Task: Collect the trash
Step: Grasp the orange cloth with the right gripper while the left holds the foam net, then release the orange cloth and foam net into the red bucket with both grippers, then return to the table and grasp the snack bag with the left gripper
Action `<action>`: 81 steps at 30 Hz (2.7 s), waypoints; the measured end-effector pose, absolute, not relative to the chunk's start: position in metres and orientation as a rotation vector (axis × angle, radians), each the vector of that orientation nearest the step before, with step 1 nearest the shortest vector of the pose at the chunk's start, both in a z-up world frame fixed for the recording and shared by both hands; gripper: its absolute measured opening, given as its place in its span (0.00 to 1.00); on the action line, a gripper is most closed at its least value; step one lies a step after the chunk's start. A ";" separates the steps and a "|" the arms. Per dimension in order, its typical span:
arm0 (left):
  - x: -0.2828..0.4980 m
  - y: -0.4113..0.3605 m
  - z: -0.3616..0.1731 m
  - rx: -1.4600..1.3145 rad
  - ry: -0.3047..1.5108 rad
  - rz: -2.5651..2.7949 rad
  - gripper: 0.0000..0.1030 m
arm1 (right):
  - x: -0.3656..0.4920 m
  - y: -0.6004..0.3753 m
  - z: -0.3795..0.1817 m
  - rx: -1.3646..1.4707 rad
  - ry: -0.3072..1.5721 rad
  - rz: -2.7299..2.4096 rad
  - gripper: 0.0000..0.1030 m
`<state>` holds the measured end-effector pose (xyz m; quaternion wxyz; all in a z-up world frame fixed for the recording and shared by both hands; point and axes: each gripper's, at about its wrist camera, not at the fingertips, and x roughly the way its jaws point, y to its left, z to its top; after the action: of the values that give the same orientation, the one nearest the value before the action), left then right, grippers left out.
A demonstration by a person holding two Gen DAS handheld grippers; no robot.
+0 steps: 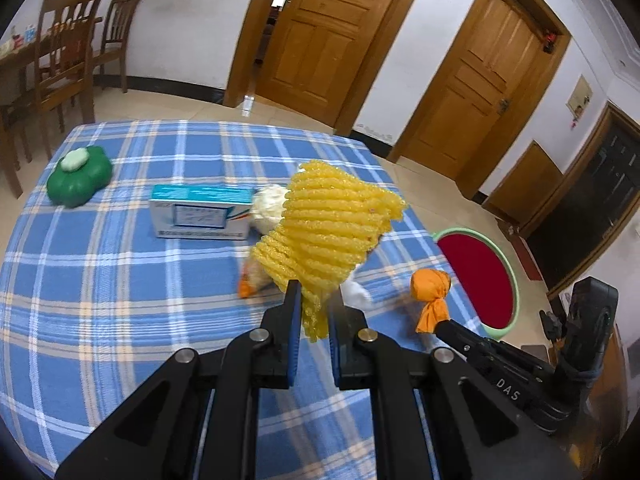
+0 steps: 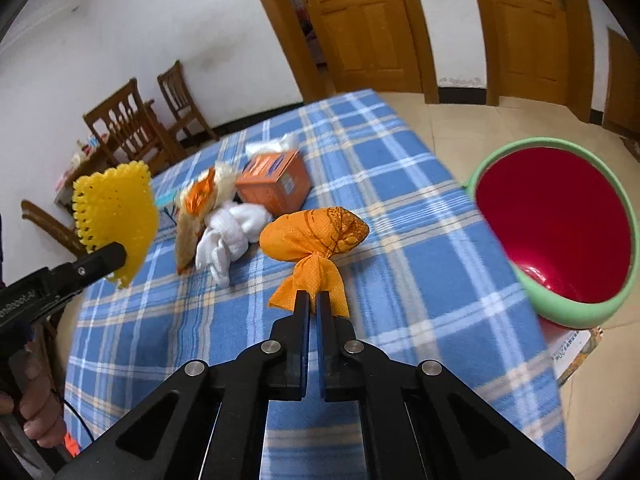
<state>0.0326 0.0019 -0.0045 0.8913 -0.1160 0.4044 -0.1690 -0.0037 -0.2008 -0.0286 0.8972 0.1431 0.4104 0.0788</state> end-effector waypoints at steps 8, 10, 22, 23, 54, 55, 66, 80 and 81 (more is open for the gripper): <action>0.038 -0.041 0.004 -0.205 0.866 -0.447 0.11 | -0.023 -0.241 -0.014 0.369 0.782 0.104 0.03; 0.041 -0.054 0.006 -0.188 0.873 -0.473 0.11 | -0.027 -0.251 -0.012 0.384 0.769 0.082 0.03; 0.062 -0.144 0.002 -0.084 0.931 -0.605 0.11 | -0.031 -0.324 -0.012 0.475 0.724 -0.059 0.03; 0.064 -0.153 0.001 -0.075 0.936 -0.615 0.11 | -0.032 -0.326 -0.013 0.480 0.723 -0.068 0.03; 0.093 -0.297 -0.042 0.084 1.050 -0.731 0.42 | -0.024 -0.434 -0.058 0.628 0.760 -0.196 0.09; 0.093 -0.297 -0.042 0.083 1.051 -0.728 0.44 | -0.025 -0.434 -0.058 0.631 0.761 -0.197 0.11; 0.090 -0.273 -0.031 0.048 1.028 -0.647 0.60 | -0.029 -0.431 -0.051 0.653 0.751 -0.204 0.26; 0.076 -0.207 -0.010 -0.016 0.976 -0.552 0.62 | -0.040 -0.405 -0.028 0.628 0.713 -0.175 0.28; 0.075 -0.202 -0.008 -0.022 0.971 -0.543 0.62 | -0.041 -0.403 -0.026 0.623 0.710 -0.172 0.28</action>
<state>0.0751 -0.2018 -0.0080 0.8492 -0.0104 0.4607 -0.2578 -0.0410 -0.4025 -0.0259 0.8869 0.2998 0.3415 -0.0829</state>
